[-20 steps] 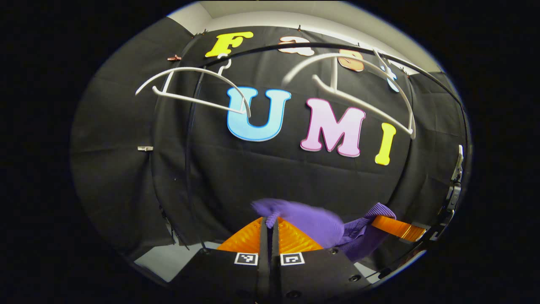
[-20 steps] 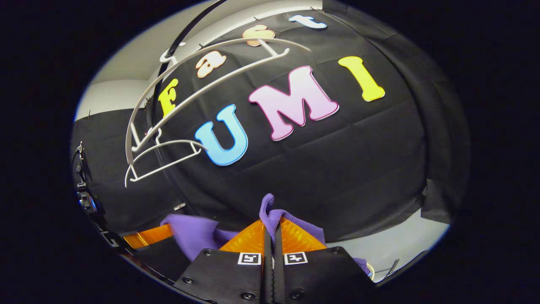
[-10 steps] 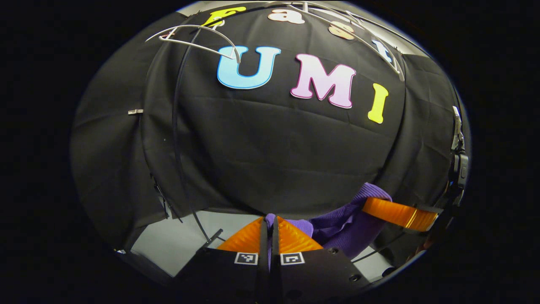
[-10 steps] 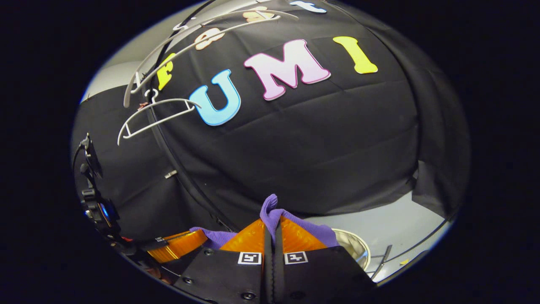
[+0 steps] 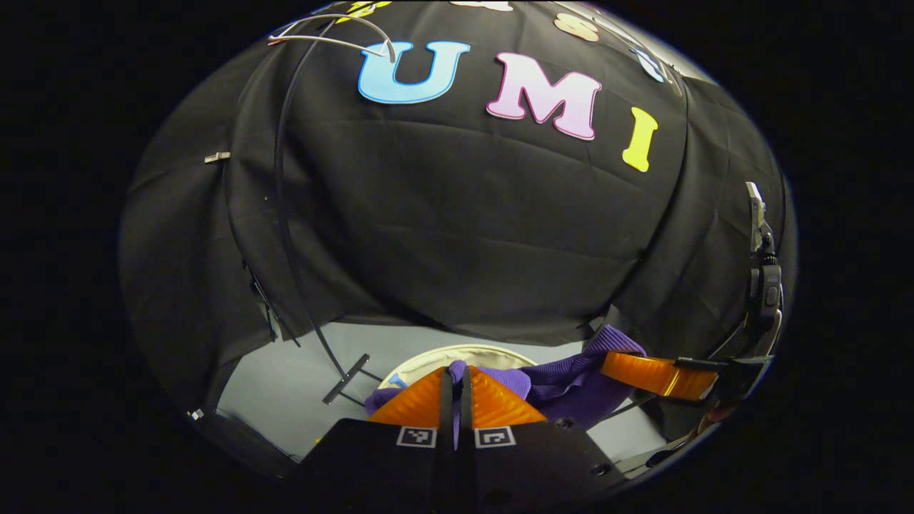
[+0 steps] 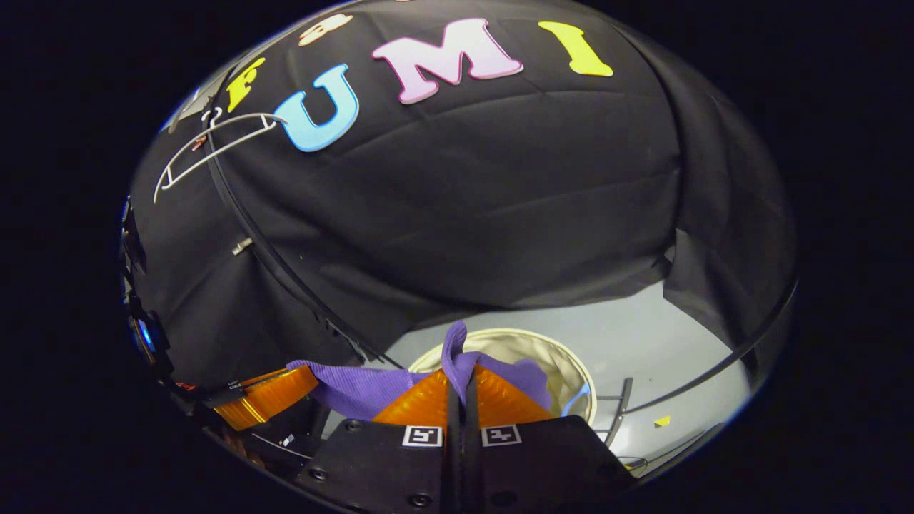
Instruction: Grasp the clothes on the hanger with both hands and then place them into the laundry hamper below.
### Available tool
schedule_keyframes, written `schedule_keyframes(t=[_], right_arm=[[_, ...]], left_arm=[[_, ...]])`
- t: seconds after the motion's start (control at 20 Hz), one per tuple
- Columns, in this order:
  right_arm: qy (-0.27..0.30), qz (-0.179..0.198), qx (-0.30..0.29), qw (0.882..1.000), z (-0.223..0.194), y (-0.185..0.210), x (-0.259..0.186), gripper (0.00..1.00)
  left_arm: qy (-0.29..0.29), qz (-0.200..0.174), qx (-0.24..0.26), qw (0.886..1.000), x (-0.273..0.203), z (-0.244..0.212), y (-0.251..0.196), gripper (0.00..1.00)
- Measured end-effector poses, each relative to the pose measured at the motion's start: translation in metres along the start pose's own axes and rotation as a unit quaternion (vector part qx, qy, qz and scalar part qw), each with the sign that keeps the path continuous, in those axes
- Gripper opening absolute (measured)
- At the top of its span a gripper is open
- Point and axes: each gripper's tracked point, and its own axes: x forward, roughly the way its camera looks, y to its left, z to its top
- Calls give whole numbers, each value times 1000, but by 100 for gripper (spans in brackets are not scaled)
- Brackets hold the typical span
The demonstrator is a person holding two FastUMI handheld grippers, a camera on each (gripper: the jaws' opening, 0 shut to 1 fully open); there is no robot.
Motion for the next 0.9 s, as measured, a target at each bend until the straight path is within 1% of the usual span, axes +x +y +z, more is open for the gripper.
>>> schedule_keyframes(t=[0.05,0.1,0.3,0.45,0.5,0.55,0.6,0.65,0.7,0.75,0.85,0.9], right_arm=[[16,-6,-4,1000,-8,-4,2,6],[30,-10,-5,999,-17,-8,4,6],[72,-34,-6,997,-37,-24,10,6],[103,-49,-10,993,-57,-37,17,6],[111,-47,-12,993,-61,-40,18,7],[119,-47,-16,992,-63,-42,18,1],[120,-44,-16,992,-64,-43,17,0],[116,-42,-13,992,-62,-42,17,15],[114,-43,-11,992,-59,-42,16,22],[115,-48,-12,992,-56,-45,15,20],[118,-47,-14,992,-58,-45,18,60],[120,-50,-18,991,-55,-47,6,80]], left_arm=[[12,-1,2,1000,4,-10,-1,3],[24,-1,5,1000,7,-18,-1,5],[78,9,17,997,16,-47,-3,5],[111,24,13,993,27,-72,10,5],[117,23,10,993,29,-75,10,6],[114,26,8,993,27,-75,10,6],[112,27,6,993,28,-74,10,14],[111,28,7,993,29,-74,10,18],[115,30,8,993,30,-74,12,27],[118,32,11,992,31,-76,15,36],[125,36,13,991,31,-79,15,55],[126,40,17,991,31,-81,16,66]])
